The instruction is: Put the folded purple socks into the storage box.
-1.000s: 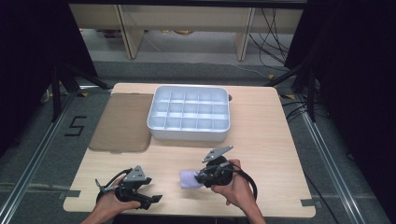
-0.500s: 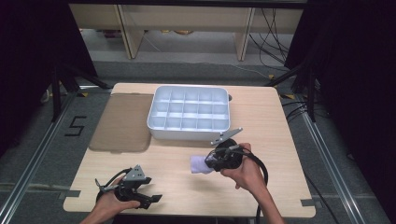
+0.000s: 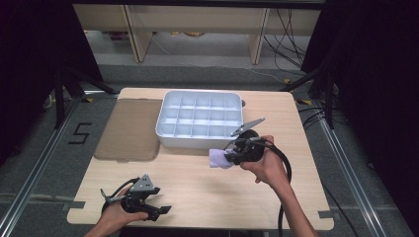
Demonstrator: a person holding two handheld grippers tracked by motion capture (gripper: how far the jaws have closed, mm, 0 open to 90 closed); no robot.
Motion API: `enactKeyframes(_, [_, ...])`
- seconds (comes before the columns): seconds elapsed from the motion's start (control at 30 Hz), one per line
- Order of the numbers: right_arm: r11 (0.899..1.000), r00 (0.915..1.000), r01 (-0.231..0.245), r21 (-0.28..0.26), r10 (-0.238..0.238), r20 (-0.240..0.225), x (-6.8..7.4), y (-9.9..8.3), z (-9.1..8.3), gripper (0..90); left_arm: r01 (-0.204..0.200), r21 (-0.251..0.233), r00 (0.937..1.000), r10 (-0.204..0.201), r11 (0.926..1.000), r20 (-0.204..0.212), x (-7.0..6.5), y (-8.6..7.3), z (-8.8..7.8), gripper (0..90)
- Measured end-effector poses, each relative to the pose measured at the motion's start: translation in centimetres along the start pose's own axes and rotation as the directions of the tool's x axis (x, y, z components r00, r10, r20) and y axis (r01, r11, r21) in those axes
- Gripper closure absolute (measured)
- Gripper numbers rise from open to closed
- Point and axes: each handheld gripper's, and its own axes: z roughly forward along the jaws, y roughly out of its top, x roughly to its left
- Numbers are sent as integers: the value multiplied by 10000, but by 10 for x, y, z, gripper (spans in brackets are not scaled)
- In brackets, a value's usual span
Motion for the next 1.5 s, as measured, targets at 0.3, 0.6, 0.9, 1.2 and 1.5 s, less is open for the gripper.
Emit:
enactKeyframes(0.3, [9999,9992,-165,3,165,375,-16,14,-14,705,184,-210,9998,-181,9996,119,-1,1,0,212])
enactKeyframes(0.6, [9985,9955,-534,135,522,792,-38,27,-18,705,127,-142,9998,-125,9998,170,-2,1,-1,212])
enactKeyframes(0.9, [9953,9866,-895,358,837,1399,-59,48,-5,705,85,-66,9998,-84,9999,153,-3,1,-1,212])
enactKeyframes(1.2, [9886,9743,-1306,754,1139,1943,-77,65,15,705,145,-147,9996,-142,9998,227,-3,2,-2,212])
enactKeyframes(1.5, [9810,9634,-1331,1413,946,2509,-87,70,39,705,294,-194,9994,-290,9994,209,-1,-3,-4,212])
